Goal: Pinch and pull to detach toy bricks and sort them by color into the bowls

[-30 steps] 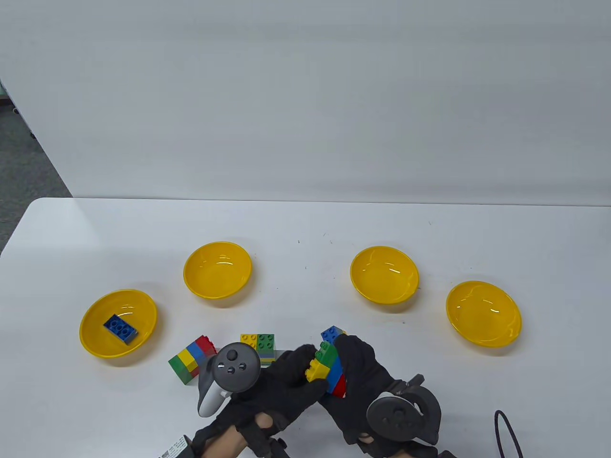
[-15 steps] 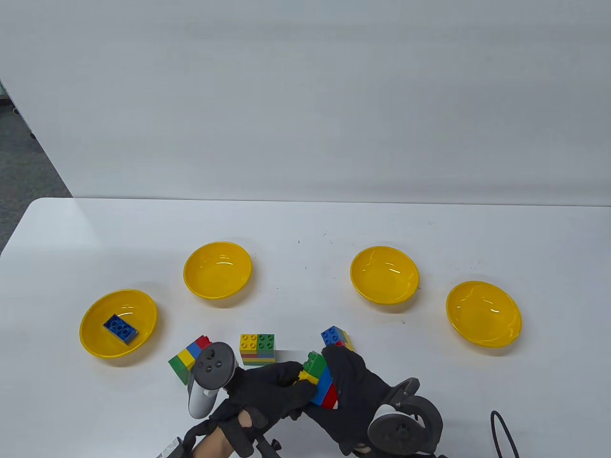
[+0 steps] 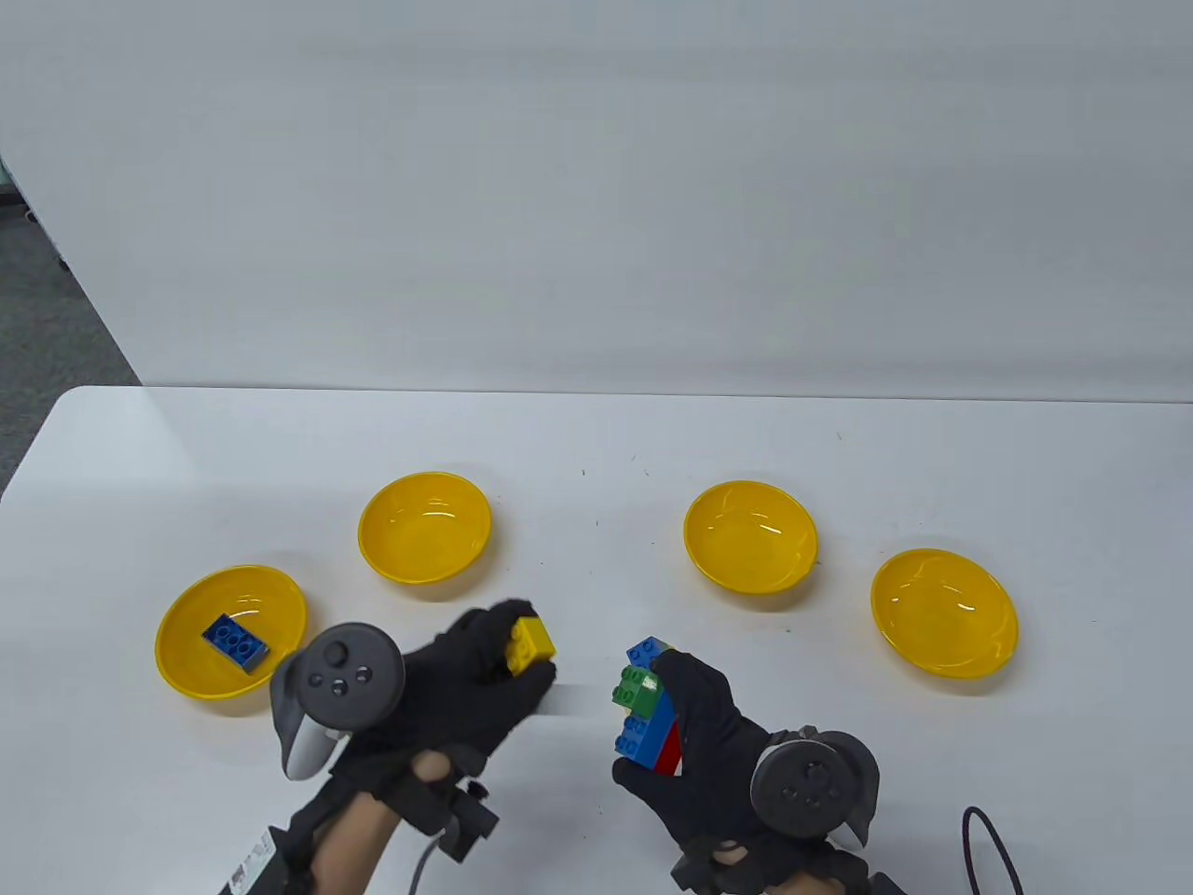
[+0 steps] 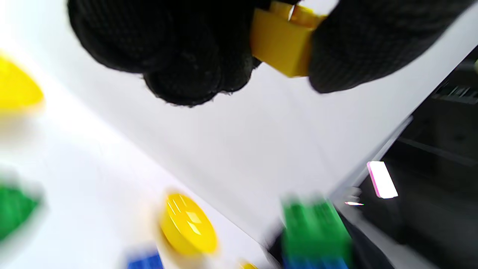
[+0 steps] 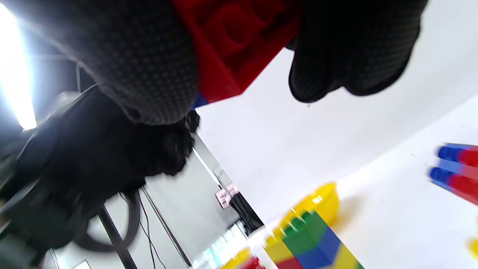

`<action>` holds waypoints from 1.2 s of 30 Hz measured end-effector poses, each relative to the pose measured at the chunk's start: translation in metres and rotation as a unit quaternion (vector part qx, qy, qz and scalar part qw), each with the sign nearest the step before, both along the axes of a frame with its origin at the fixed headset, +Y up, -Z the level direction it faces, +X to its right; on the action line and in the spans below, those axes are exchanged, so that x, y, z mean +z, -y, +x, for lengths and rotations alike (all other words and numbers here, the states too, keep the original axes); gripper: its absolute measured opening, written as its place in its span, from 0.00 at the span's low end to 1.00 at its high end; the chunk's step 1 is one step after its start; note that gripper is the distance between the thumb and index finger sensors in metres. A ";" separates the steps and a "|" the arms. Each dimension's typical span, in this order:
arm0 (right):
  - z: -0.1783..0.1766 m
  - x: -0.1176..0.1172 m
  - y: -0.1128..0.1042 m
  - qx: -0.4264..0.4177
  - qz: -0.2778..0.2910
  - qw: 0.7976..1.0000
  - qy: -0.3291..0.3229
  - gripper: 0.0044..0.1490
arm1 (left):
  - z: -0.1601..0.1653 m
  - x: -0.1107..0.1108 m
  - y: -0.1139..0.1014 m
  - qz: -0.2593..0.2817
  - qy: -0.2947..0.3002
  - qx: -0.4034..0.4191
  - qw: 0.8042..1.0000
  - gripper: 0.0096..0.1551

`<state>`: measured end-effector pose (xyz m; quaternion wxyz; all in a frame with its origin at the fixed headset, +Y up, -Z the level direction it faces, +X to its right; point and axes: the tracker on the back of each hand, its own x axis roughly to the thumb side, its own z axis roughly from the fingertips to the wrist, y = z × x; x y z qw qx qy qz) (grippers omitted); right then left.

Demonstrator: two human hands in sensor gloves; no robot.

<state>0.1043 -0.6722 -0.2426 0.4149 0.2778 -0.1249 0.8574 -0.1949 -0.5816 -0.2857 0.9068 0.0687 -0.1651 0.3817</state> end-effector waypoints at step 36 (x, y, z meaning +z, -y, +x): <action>-0.002 -0.004 0.009 0.081 0.035 0.996 0.017 0.63 | -0.042 -0.080 -0.026 -0.001 -0.197 -0.184 0.963 0.38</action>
